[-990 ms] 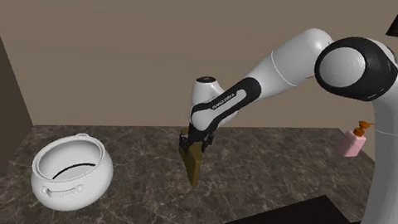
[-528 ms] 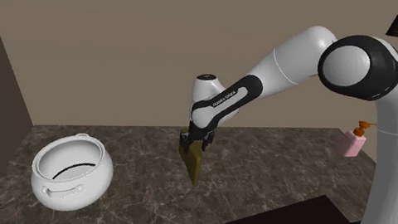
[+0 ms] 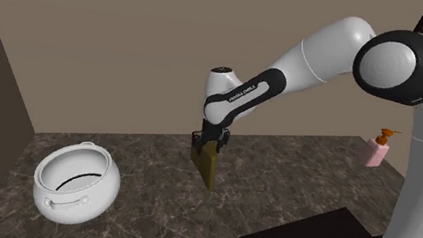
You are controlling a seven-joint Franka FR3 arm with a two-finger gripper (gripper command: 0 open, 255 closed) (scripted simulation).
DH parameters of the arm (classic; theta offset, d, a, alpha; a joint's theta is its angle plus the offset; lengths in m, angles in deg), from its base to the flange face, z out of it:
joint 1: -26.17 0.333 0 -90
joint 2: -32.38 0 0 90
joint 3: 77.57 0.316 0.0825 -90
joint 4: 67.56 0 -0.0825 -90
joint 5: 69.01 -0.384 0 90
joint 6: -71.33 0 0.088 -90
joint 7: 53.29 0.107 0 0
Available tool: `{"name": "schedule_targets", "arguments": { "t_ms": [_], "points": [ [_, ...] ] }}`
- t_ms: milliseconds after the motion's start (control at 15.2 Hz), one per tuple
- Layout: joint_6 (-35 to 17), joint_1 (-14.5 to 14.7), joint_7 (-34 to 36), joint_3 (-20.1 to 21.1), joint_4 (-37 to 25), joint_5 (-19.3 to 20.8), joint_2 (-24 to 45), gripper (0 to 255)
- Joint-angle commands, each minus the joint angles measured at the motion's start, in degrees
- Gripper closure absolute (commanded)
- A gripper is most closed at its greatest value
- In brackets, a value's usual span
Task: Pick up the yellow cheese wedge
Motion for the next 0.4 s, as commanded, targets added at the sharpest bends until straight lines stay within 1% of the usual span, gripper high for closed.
{"name": "schedule_targets", "arguments": {
  "t_ms": [0,198,330],
  "points": [
    [1.1,-0.2,-0.3,0.3,0.0,-0.5,-1.4,255],
    [2.9,-0.5,-0.7,0.7,-0.2,-1.2,-3.0,255],
    [3.0,-0.5,-0.7,0.7,-0.2,-1.2,-3.1,255]
  ]
}}
